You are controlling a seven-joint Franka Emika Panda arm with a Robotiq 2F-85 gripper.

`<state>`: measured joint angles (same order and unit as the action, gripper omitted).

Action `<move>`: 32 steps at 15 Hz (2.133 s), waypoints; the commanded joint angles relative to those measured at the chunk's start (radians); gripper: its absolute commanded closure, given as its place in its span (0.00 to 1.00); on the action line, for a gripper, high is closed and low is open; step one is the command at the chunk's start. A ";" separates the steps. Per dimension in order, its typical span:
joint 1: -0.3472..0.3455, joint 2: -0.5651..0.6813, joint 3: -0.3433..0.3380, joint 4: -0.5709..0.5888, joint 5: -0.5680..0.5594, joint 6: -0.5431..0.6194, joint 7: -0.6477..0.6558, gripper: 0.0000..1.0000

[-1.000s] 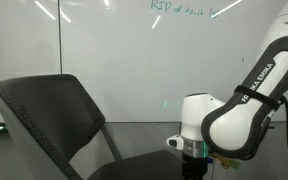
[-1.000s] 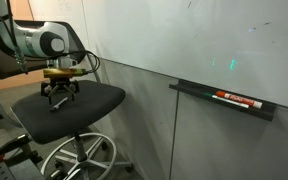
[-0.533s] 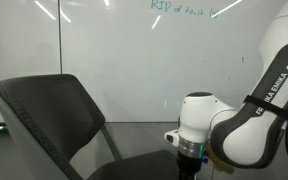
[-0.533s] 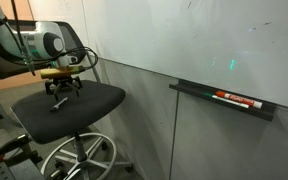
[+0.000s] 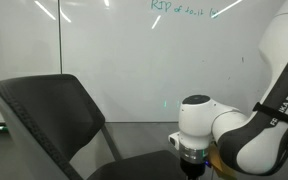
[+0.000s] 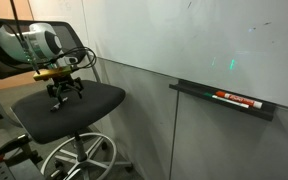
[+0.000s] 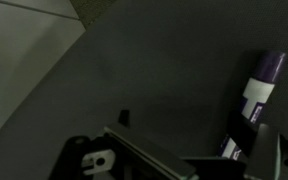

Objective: Use the marker on the chair to draw a smiley face on the whiteboard

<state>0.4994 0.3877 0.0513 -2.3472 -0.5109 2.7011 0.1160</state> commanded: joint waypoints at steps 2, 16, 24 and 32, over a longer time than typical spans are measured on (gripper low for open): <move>0.033 -0.053 0.047 0.018 -0.015 -0.168 0.089 0.00; -0.021 -0.068 0.178 0.040 0.062 -0.297 0.101 0.00; -0.034 0.022 0.183 0.073 0.128 -0.264 0.084 0.00; -0.031 0.076 0.182 0.107 0.175 -0.235 0.067 0.46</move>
<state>0.4819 0.4475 0.2200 -2.2599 -0.3626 2.4510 0.2095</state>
